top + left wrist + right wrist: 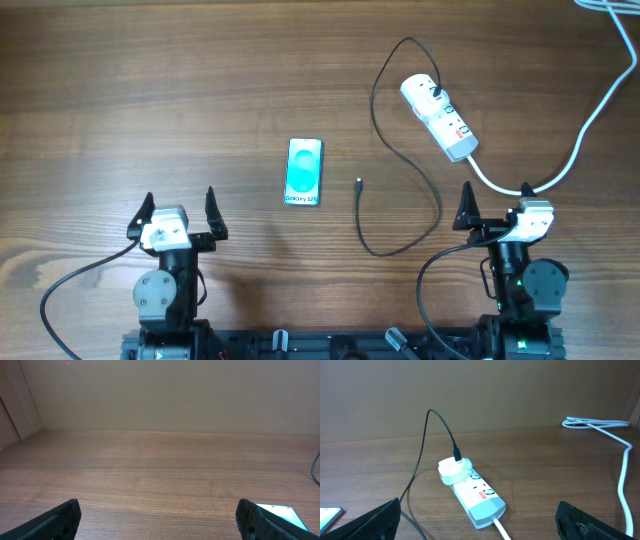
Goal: Plug charger to phone and switch on socket
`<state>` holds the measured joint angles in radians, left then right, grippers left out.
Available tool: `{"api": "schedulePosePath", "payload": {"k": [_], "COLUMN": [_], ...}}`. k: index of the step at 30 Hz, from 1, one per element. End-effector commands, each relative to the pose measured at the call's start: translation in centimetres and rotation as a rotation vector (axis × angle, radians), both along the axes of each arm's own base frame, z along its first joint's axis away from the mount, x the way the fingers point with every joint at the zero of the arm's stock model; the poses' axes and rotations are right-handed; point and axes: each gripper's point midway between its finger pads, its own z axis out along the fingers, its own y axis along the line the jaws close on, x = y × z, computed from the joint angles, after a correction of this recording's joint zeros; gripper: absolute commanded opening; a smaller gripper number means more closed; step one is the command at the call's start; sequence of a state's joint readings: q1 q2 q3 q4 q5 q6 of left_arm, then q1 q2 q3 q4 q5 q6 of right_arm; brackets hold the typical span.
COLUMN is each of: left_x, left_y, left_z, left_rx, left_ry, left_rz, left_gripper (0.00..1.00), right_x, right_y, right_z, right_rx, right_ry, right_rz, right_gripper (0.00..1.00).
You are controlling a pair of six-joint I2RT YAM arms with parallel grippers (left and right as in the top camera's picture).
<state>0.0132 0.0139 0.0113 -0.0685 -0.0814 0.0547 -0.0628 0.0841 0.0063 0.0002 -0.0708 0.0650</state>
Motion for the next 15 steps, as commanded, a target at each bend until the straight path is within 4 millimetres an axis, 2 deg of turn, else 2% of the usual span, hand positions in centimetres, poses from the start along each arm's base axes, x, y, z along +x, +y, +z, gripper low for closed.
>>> {"api": "schedulePosePath", "payload": {"k": [1,2,3,4,5,7,9,11,13,15], "left_x": [0.1,0.1,-0.2,-1.0,-2.1,-4.5,-5.2,-6.0,-7.9,-9.4], "left_y": [-0.5,-2.1,-4.7,-7.8,-10.2,-13.4,-14.1,-14.5,-14.6,-13.9], "left_z": [0.3,0.6,0.6,0.8,1.1,1.9,3.0,5.4,10.2,14.2], "left_rx": [-0.033,-0.099,-0.186,-0.270,-0.326,-0.369,-0.345,-0.347,-0.287,-0.235], "left_ry": [-0.021,-0.033,-0.022,-0.003,0.015,0.039,-0.002,-0.091,-0.306,-0.502], "left_rz": [-0.028,-0.115,-0.259,-0.447,-0.593,-0.829,-0.892,-0.947,-1.008,-0.987], "left_gripper": [1.00,1.00,1.00,1.00,1.00,1.00,1.00,1.00,1.00,1.00], "right_x": [0.0,0.0,0.0,0.0,0.0,0.0,0.0,0.0,0.0,0.0], "right_y": [0.0,0.0,0.0,0.0,0.0,0.0,0.0,0.0,0.0,0.0], "right_z": [-0.1,-0.1,-0.1,-0.1,-0.1,-0.1,-0.1,-0.1,-0.1,-0.1], "right_rx": [-0.010,-0.011,-0.011,-0.011,-0.011,-0.010,-0.010,-0.011,-0.011,-0.011], "right_ry": [0.003,0.003,0.003,0.003,0.003,0.003,0.003,0.003,0.003,0.003], "right_rz": [0.005,0.005,0.005,0.005,0.005,0.005,0.005,0.005,0.005,0.005], "right_gripper": [1.00,1.00,1.00,1.00,1.00,1.00,1.00,1.00,1.00,1.00]}}
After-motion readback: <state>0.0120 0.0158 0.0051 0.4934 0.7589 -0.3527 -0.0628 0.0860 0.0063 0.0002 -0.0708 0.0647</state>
